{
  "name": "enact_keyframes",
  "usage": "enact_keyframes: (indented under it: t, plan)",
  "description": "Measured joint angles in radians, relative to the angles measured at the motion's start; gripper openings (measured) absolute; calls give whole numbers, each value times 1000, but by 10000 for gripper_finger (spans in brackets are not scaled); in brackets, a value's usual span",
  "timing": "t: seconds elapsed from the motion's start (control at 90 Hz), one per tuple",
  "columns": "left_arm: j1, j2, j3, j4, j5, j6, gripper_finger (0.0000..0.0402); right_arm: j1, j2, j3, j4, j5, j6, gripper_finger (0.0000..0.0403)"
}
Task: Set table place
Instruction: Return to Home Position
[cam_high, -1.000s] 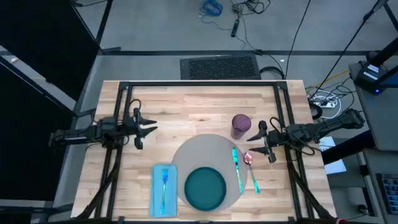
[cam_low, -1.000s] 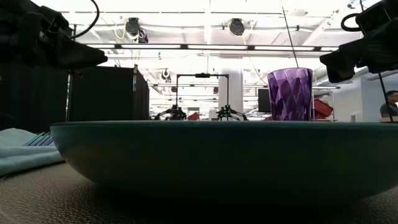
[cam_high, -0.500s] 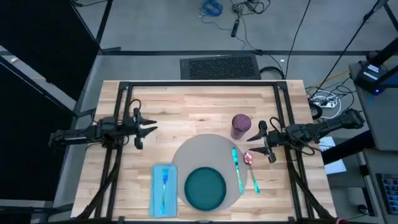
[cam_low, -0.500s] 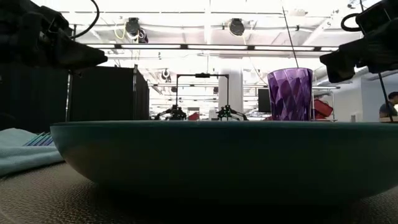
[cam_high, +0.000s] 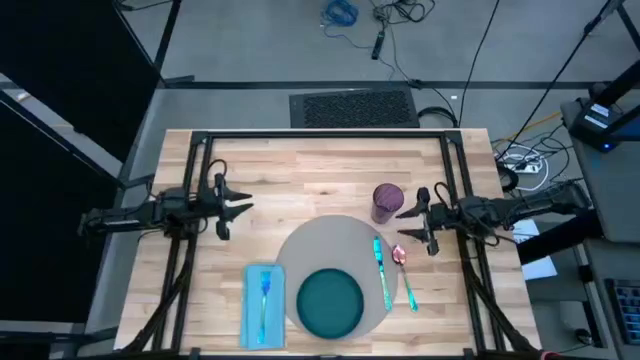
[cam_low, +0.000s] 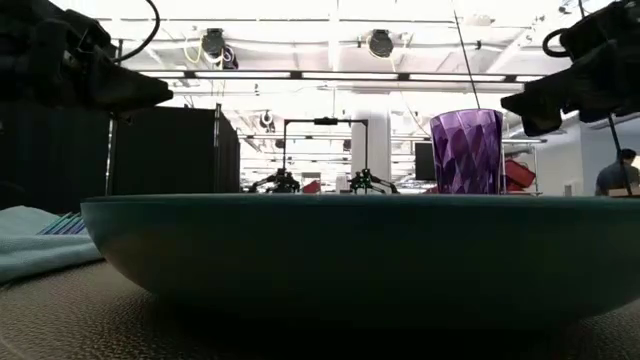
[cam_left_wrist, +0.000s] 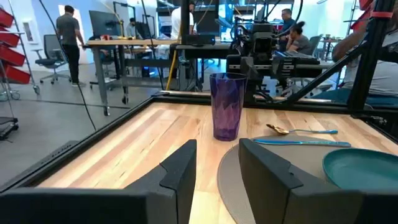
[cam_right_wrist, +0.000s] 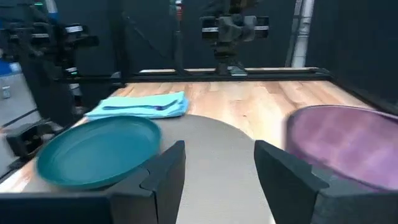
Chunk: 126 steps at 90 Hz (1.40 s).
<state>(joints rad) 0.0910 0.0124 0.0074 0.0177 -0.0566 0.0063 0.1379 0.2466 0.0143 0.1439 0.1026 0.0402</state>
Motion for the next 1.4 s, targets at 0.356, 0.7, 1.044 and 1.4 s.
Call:
enact_keyframes:
  t: [0.356, 0.7, 1.044, 1.4]
  plan:
    - [0, 0, 0, 0, 0, 0, 105, -170, 0, 0, 0, 2, 0, 176]
    - [0, 0, 0, 0, 0, 0, 105, -170, 0, 0, 1, 2, 0, 176]
    - [0, 0, 0, 0, 0, 0, 105, -169, 0, 0, 1, 1, 0, 176]
    - [0, 0, 0, 0, 0, 0, 105, -169, 0, 0, 1, 1, 0, 176]
